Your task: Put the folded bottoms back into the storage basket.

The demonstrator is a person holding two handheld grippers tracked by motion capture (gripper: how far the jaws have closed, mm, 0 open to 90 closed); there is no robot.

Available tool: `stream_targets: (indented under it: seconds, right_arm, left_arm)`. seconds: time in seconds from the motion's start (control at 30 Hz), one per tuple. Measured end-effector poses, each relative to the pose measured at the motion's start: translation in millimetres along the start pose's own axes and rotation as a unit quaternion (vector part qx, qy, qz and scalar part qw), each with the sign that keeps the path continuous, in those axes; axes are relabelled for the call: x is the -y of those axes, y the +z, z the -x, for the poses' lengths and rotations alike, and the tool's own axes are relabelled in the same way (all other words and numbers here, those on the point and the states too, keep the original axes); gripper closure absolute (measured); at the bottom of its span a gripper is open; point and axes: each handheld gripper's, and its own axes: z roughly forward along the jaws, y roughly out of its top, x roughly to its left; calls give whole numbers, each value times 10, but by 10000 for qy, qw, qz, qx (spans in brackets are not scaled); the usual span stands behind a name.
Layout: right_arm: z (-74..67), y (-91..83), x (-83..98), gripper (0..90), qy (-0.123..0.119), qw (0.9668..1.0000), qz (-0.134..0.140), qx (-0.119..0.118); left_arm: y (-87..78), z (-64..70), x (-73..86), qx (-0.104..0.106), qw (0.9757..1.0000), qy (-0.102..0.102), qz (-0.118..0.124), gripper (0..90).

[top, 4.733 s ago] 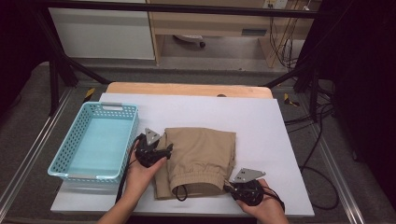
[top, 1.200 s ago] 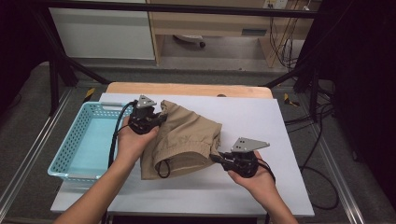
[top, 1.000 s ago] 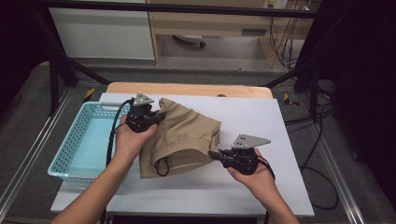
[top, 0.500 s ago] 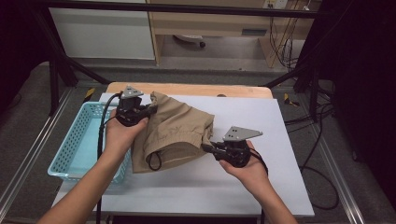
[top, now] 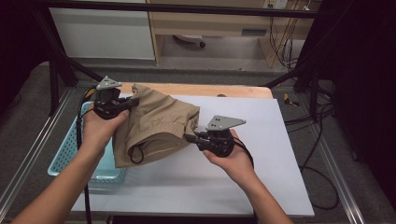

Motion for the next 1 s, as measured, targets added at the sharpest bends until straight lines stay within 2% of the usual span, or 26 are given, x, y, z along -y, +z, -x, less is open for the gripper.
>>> stream_targets:
  seconds: [0.3, 0.57, 0.73, 1.0]
  right_arm:
    - [-125, 271, -154, 834, -99, 9997, 4, -242]
    - [-170, 501, -204, 834, -83, 9990, 47, -441]
    - [-165, 627, -240, 833, -96, 9979, -13, -636]
    - [-172, 756, -299, 833, -174, 9976, -67, -668]
  left_arm:
    - [-153, -264, 87, -24, 9998, -192, -29, 833]
    - [-272, -475, 136, -102, 9996, -241, -77, 833]
    - [-280, -567, 157, -108, 9995, -296, -55, 833]
    - [-271, -653, 181, -166, 9992, -349, -63, 833]
